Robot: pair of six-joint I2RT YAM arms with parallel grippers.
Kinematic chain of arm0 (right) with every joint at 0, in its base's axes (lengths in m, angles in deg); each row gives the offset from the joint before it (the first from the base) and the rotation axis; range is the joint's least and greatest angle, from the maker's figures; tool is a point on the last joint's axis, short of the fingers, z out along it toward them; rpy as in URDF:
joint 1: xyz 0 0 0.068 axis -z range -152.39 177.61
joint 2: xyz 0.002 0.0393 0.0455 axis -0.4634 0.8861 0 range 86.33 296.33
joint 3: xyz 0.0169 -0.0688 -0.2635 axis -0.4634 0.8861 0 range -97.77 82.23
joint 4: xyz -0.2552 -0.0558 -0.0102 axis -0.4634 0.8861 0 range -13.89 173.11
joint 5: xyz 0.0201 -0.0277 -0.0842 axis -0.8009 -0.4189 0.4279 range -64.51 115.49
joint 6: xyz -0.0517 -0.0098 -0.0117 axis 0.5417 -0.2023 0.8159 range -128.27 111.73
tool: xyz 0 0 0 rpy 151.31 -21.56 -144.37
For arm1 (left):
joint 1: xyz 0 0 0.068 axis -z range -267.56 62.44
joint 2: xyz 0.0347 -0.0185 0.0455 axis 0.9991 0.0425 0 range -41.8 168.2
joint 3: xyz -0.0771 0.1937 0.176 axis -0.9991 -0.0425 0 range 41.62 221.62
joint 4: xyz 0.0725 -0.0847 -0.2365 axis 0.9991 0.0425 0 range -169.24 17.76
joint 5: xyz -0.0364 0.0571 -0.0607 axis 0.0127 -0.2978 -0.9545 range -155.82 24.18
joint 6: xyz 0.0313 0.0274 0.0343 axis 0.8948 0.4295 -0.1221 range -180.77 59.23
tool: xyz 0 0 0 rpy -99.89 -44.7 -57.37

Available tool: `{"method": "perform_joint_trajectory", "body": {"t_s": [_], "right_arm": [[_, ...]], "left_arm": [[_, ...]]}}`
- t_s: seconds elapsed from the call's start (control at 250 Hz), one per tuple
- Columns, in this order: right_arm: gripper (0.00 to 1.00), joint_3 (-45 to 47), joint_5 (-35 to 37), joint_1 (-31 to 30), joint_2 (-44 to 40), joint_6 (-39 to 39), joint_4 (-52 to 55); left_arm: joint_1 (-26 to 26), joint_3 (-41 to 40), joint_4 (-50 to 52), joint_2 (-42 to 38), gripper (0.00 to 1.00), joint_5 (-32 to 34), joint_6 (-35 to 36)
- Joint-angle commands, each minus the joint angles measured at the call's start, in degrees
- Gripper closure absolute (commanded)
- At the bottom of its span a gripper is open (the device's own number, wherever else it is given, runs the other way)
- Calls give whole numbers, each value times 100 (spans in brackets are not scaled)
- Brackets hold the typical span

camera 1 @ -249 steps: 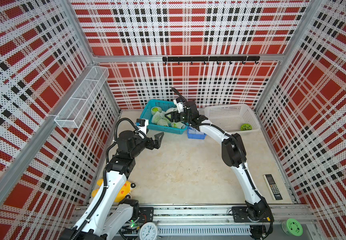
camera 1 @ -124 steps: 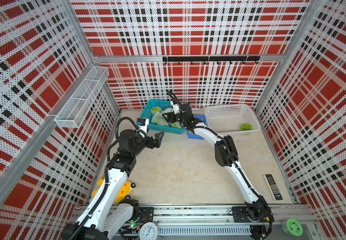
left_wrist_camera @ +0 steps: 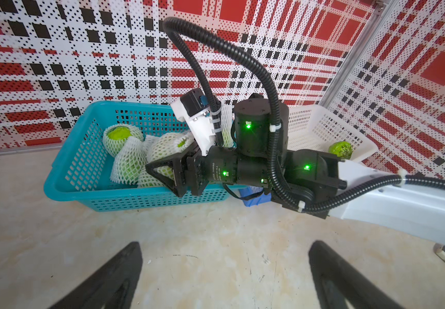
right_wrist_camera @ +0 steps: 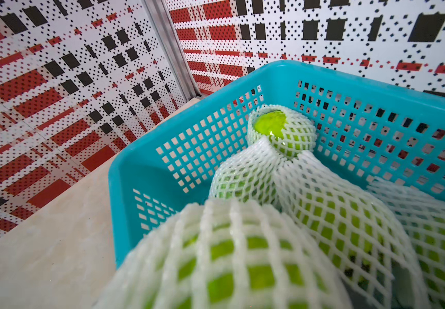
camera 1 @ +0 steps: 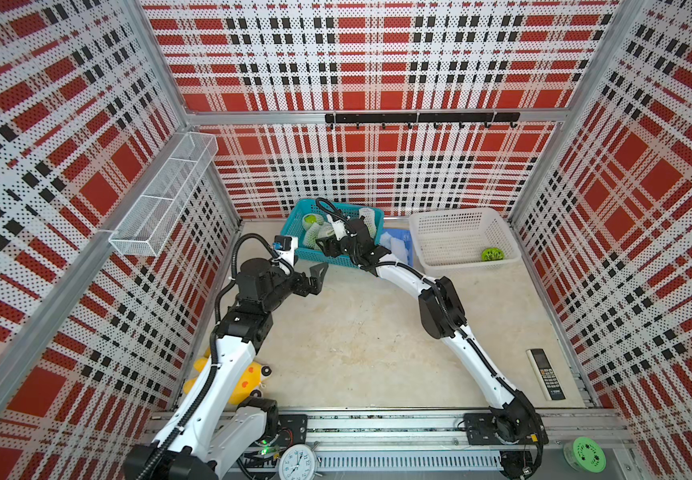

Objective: Sleeve custard apples in foam nets
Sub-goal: Place the custard apple in the basket.

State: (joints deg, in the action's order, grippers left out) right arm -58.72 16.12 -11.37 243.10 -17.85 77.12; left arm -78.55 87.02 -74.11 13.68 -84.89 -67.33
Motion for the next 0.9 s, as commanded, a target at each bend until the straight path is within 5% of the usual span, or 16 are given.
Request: {"method": "perform_joint_trajectory", "body": {"t_s": [0.0, 0.352, 0.896], "right_arm": [[35, -198, 153, 28, 198, 189, -151], [27, -316, 183, 56, 277, 210, -102], [1, 74, 87, 58, -80, 290, -26]], "left_arm": [[-49, -32, -141, 2, 0, -13, 11], [-37, -29, -126, -2, 0, -1, 24], [-19, -23, -113, -44, 0, 9, -8]]}}
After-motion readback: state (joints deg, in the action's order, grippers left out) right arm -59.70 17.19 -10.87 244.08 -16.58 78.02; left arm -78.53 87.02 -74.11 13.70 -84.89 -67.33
